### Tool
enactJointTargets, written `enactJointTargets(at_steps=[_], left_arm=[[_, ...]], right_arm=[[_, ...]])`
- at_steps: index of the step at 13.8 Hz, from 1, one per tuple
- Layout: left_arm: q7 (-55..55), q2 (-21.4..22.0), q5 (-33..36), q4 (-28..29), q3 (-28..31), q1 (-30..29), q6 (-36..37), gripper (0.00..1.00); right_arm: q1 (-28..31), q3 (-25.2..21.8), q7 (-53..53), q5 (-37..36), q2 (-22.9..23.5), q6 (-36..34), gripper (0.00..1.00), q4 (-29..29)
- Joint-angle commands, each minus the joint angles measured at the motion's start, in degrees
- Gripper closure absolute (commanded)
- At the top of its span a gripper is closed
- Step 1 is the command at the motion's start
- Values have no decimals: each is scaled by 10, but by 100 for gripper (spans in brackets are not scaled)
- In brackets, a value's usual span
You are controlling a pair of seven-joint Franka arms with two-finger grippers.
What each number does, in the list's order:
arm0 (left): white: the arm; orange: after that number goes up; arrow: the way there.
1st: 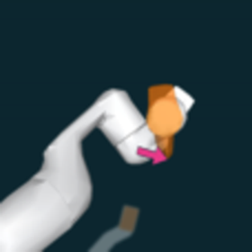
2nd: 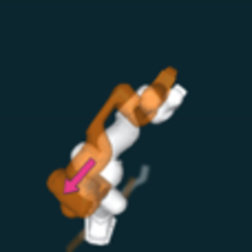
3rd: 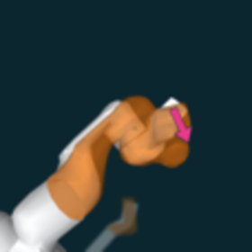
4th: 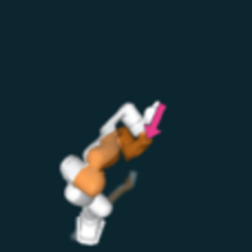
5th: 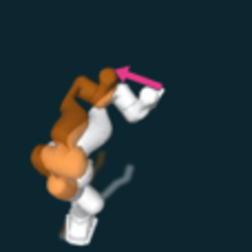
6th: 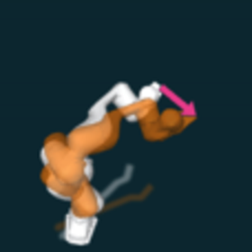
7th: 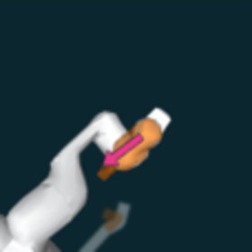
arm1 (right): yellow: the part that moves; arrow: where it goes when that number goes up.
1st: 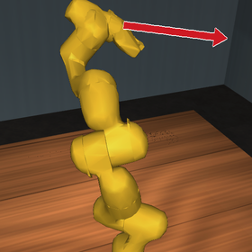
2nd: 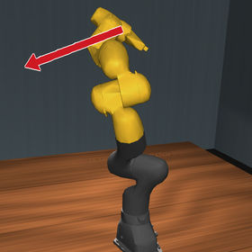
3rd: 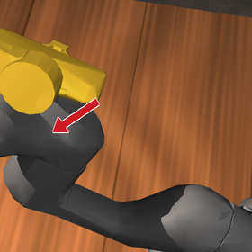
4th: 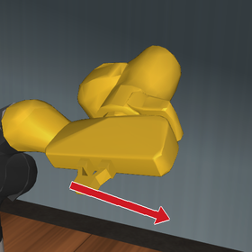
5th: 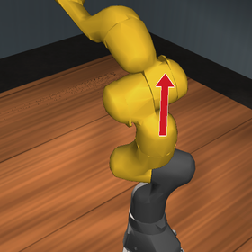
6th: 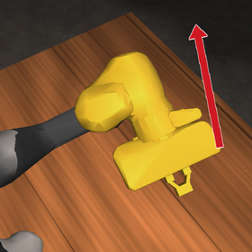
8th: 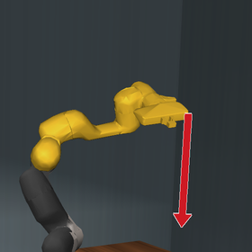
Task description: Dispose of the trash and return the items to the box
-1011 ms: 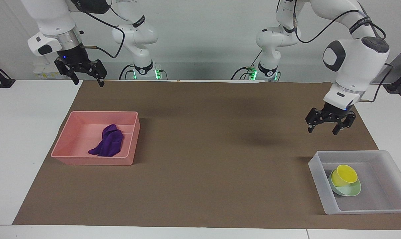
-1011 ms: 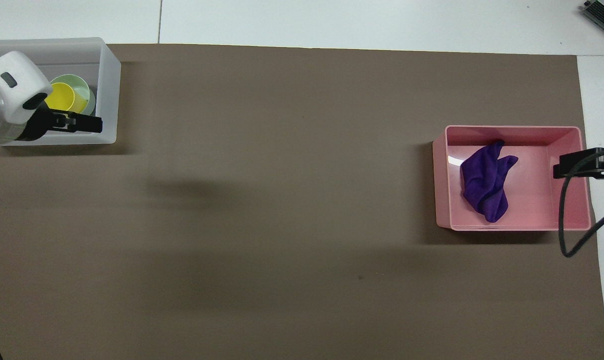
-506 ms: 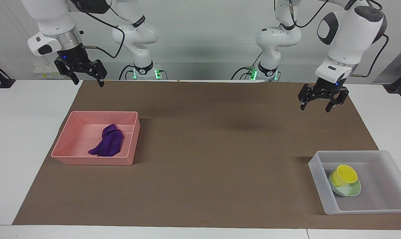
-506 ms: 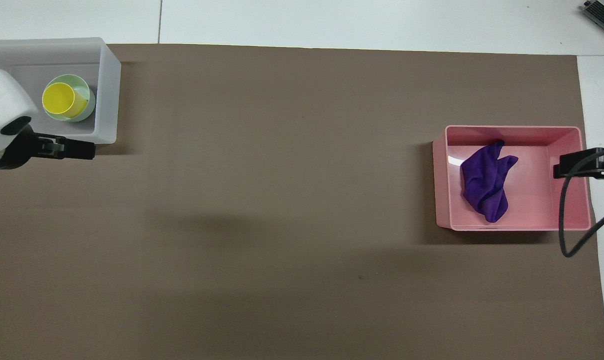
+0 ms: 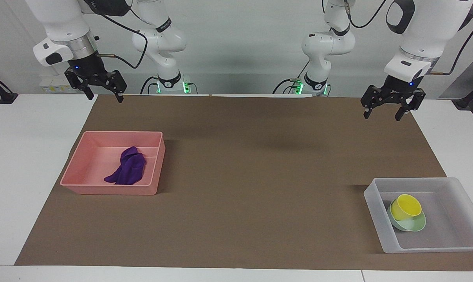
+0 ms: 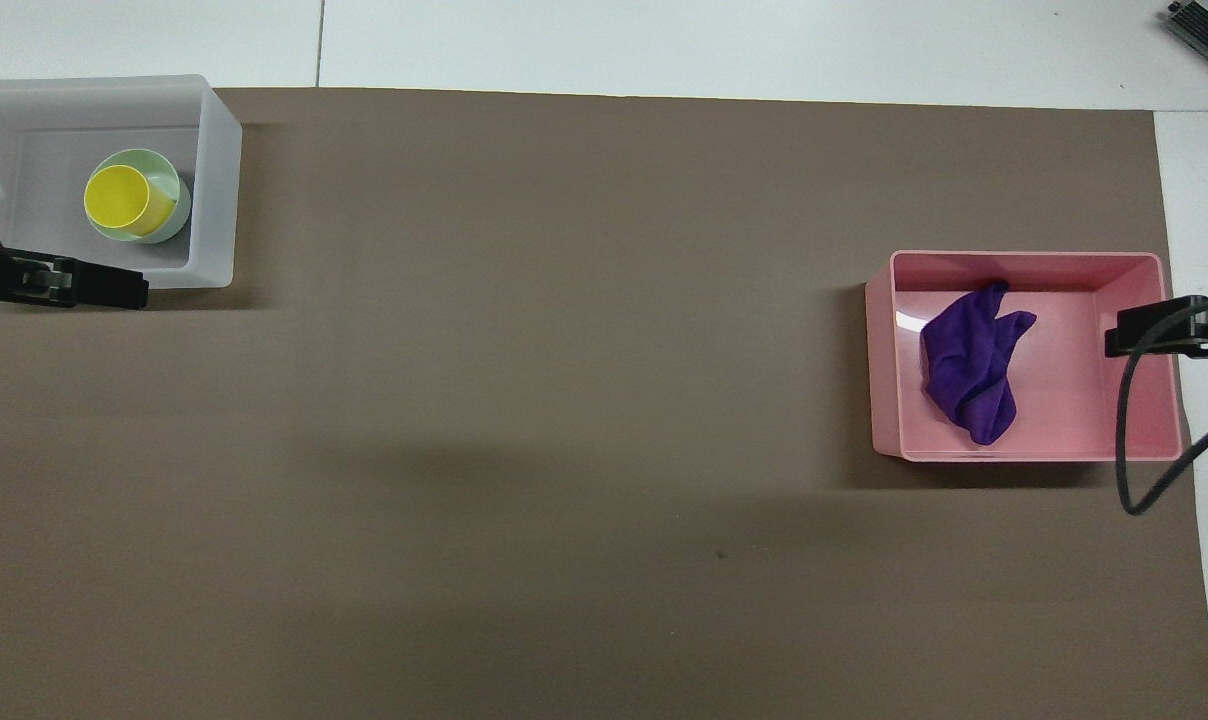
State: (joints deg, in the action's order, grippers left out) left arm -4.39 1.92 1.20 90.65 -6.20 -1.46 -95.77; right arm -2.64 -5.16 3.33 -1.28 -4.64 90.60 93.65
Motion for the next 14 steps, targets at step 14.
enactJointTargets(at_steps=[14], left_arm=[[-4,-7,-1,-14,60,52,53,0]], right_arm=[[4,6,6,0,-13,6,0,13]])
